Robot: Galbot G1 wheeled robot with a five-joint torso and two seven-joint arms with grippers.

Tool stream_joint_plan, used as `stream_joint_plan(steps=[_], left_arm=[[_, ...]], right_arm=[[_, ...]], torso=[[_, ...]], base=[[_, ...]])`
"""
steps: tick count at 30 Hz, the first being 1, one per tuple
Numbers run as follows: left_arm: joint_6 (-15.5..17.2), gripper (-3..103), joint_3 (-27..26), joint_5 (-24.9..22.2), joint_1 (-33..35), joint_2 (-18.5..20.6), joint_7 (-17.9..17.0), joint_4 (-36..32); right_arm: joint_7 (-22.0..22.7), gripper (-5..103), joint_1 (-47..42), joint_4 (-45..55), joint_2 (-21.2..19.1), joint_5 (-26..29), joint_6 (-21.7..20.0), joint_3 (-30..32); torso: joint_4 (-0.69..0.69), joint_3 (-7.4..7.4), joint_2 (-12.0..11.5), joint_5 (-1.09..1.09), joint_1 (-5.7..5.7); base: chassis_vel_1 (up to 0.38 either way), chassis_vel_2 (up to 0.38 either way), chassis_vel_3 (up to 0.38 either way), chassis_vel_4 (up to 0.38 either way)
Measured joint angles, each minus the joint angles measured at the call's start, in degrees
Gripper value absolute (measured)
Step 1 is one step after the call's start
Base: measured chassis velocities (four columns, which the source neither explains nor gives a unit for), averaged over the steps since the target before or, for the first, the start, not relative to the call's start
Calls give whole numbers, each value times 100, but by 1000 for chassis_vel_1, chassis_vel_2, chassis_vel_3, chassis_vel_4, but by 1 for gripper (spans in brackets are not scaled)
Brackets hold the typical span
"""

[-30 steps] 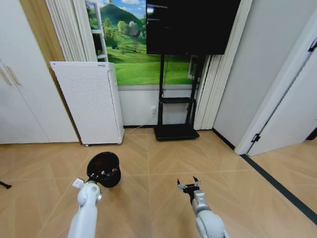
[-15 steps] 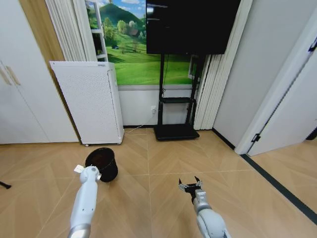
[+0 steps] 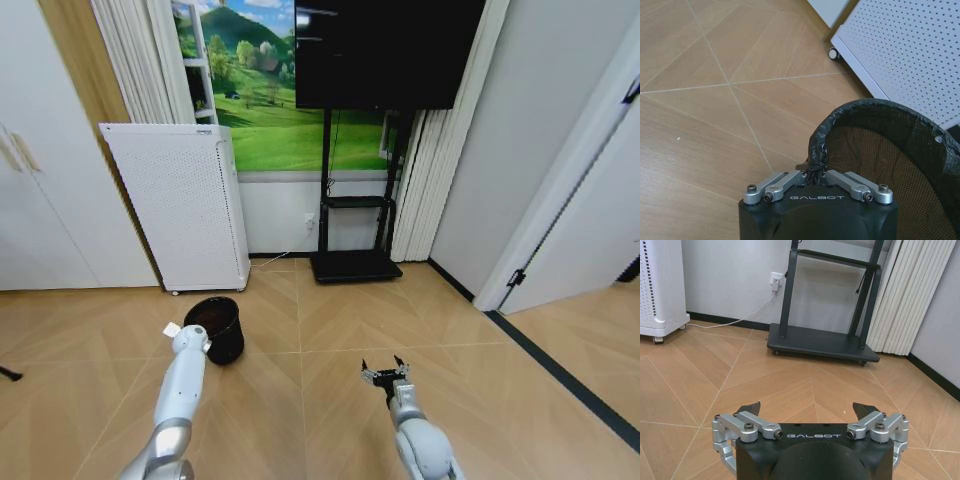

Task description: Pick up the trash bin and place the garbage on the floor into it.

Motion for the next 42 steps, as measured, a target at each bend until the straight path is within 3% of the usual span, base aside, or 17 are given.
stream_joint_plan(steps=[3, 21, 27, 29, 32, 35, 36, 41, 42], left_arm=[[-1, 3, 24, 37, 2, 30, 261, 75], [-31, 1, 37, 157, 47, 20, 272, 222], [-33, 20, 21, 204, 53, 27, 230, 225], [-33, 30, 20, 220, 79, 28, 232, 206], [-26, 36, 20, 223, 95, 28, 235, 171], [-7, 52, 24, 230, 127, 38, 255, 96], [-7, 52, 24, 230, 127, 38, 255, 96], [39, 75, 41, 240, 191, 96, 355, 12], [39, 75, 41, 240, 191, 96, 355, 12]], right_arm=[[7, 100, 35, -64, 26, -4, -7, -31], [98, 100, 185, -289, 59, 12, -10, -38], [143, 100, 215, -304, 45, 85, -37, -23], [190, 100, 247, -298, 44, 186, -103, -28], [214, 100, 284, -279, 34, 261, -144, 19], [219, 100, 311, -246, -83, 391, -166, 253], [219, 100, 311, -246, -83, 391, -166, 253], [126, 100, 301, -222, -394, 742, -140, 887], [126, 100, 301, -222, -394, 742, -140, 887]], torso=[[0, 0, 0, 1, 0], [0, 0, 0, 0, -1], [-1, -1, 0, 1, -1], [0, 0, 0, 0, -1], [0, 0, 0, 2, -1], [0, 0, 0, 0, -1], [0, 0, 0, 0, -1], [-1, 0, 0, 1, -1], [-1, 0, 0, 1, -1]], base=[[0, 0, 0, 0], [0, 0, 0, 0], [0, 0, 0, 0], [0, 0, 0, 0], [0, 0, 0, 0], [0, 0, 0, 0], [0, 0, 0, 0], [0, 0, 0, 0], [0, 0, 0, 0]])
